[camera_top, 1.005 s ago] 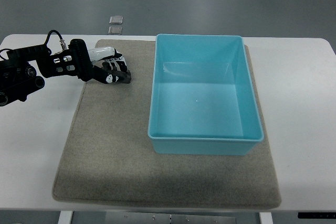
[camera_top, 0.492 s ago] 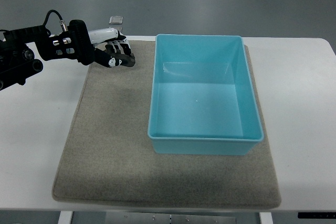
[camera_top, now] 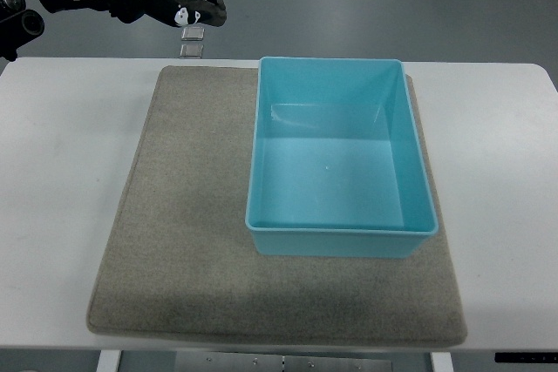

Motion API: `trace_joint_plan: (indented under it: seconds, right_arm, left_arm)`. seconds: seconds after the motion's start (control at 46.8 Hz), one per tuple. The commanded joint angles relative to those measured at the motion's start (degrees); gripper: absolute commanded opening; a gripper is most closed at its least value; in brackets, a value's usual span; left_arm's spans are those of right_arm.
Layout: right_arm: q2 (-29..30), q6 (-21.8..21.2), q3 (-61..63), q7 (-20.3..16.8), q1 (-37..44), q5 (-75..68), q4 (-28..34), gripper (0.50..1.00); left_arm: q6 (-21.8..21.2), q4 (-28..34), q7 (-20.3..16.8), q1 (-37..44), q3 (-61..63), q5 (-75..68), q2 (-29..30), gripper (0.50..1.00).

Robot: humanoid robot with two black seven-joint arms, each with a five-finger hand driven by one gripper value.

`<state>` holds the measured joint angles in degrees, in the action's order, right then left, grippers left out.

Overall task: Place brown hippo in blue box with left hand
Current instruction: 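Lift the hippo with the left hand and carry it over the blue box, then lower the hippo into the blue box and open the left hand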

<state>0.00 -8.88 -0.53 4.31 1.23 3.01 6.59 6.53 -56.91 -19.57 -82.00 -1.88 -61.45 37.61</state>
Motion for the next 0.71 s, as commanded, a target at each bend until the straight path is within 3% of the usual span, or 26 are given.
trace_joint_plan:
  seconds: [0.0, 0.214, 0.449, 0.684]
  right_arm:
    - [0.0, 0.0, 0.0, 0.0, 0.0, 0.0, 0.0, 0.936]
    - [0.0, 0.0, 0.0, 0.0, 0.0, 0.0, 0.0, 0.936]
    - [0.0, 0.0, 0.0, 0.0, 0.0, 0.0, 0.0, 0.936]
    - [0.0, 0.0, 0.0, 0.0, 0.0, 0.0, 0.0, 0.936]
  left_arm:
    - [0.1, -2.7, 0.0, -1.1, 0.0, -0.2, -0.5, 0.500]
    - [0.1, -7.6, 0.0, -1.6, 0.3, -0.6, -6.7, 0.500]
    - [0.1, -7.6, -0.1, 0.8, 1.4, -5.1, -15.5, 0.500]
    - [0.1, -6.8, 0.0, 3.0, 3.5, -8.7, -20.4, 0.500]
